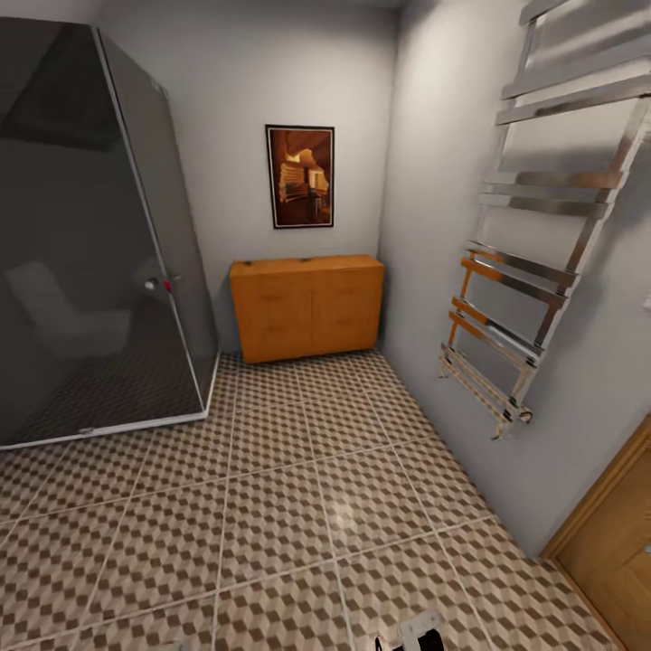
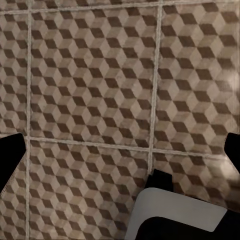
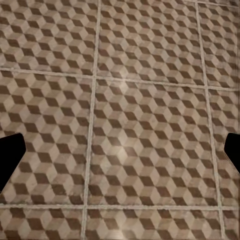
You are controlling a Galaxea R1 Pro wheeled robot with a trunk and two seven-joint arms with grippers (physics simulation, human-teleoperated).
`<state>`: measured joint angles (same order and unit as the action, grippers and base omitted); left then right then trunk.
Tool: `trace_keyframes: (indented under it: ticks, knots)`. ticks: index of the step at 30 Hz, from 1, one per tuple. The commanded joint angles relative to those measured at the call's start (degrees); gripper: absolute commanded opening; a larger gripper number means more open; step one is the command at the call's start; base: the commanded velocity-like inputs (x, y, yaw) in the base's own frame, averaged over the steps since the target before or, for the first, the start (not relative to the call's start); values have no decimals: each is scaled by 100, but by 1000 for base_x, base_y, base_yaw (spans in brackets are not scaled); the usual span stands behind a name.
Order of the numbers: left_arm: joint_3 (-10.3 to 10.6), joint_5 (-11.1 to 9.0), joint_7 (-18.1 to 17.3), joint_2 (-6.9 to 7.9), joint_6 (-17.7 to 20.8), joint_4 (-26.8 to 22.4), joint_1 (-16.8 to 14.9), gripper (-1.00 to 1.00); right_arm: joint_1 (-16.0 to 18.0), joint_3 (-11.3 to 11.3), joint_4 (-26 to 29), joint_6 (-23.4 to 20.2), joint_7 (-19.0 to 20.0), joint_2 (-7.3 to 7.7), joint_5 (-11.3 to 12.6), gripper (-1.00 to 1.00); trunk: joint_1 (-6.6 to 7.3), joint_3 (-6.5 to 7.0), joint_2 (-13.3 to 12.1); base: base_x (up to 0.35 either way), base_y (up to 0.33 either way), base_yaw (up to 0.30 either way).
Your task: Take the four mousetraps from the cabinet in the bathroom and place them on the bathroom floor. Make sure all four end up on the same floor surface, and ensure that at least two of them are either under or directly next to the same bathroom sink.
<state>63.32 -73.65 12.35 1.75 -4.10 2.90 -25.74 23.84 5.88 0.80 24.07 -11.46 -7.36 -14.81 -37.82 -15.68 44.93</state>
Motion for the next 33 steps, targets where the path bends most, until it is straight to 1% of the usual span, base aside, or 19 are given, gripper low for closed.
trace_keyframes:
  ticks: [1, 6, 10, 33]
  knots:
    - [40, -37, 13, -1, -11, 0, -1, 100, 6, 45, -10, 2, -58, -2, -31, 100, -4, -7, 5, 336, 0, -283]
    - [40, -36, 13, 0, -12, 0, -1, 100, 6, 45, -8, 2, -58, -2, -30, 100, -4, -7, 5, 336, 0, -255]
    - [40, -35, 13, 1, -12, 0, -1, 100, 6, 45, -8, 2, -58, -2, -30, 100, -4, -7, 5, 336, 0, -102]
    - [40, -35, 13, 0, -12, 0, -1, 100, 6, 45, -9, 2, -58, -2, -39, 100, -4, -7, 5, 337, 0, -9]
